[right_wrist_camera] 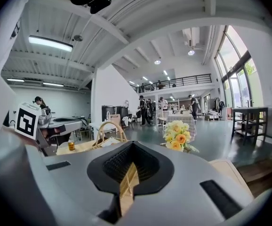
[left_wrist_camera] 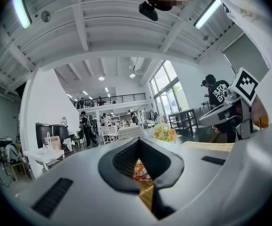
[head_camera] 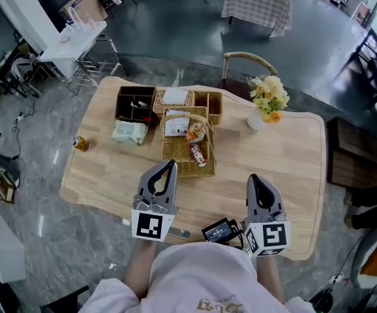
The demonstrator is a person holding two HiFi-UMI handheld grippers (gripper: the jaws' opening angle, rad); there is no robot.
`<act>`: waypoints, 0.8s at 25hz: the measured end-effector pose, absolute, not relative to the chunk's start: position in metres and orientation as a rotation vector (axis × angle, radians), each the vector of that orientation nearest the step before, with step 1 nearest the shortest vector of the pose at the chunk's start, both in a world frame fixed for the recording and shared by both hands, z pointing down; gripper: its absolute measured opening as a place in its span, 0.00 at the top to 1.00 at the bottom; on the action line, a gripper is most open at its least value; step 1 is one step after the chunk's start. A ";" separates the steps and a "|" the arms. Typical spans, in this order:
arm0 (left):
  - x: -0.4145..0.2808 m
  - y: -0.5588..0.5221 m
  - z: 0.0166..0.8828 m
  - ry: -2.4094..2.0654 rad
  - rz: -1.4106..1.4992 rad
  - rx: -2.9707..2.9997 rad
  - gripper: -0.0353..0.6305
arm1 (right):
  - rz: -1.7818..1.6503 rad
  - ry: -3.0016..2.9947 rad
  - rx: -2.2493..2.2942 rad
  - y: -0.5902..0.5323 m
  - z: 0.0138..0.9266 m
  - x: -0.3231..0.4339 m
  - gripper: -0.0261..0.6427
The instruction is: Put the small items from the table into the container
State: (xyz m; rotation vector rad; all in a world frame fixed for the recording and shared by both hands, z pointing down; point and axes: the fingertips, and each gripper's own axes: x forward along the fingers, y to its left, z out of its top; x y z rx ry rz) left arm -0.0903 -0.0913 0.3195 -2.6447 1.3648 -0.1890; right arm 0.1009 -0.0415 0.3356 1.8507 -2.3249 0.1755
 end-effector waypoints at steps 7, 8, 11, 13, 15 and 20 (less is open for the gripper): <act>-0.082 -0.089 0.322 1.367 -0.196 -2.654 0.94 | 0.172 -2.344 1.832 -0.052 0.337 0.102 0.93; -0.081 -0.089 0.323 1.363 -0.199 -2.658 0.94 | 0.174 -2.346 1.828 -0.052 0.337 0.101 0.93; -0.080 -0.089 0.325 1.365 -0.196 -2.667 0.94 | 0.187 -2.345 1.818 -0.053 0.341 0.099 0.93; -0.081 -0.091 0.325 1.368 -0.193 -2.670 0.94 | 0.195 -2.343 1.813 -0.054 0.341 0.097 0.93; -0.082 -0.093 0.324 1.368 -0.194 -2.669 0.94 | 0.201 -2.341 1.808 -0.055 0.341 0.097 0.93; -0.084 -0.098 0.325 1.373 -0.192 -2.675 0.94 | 0.220 -2.345 1.786 -0.059 0.344 0.093 0.93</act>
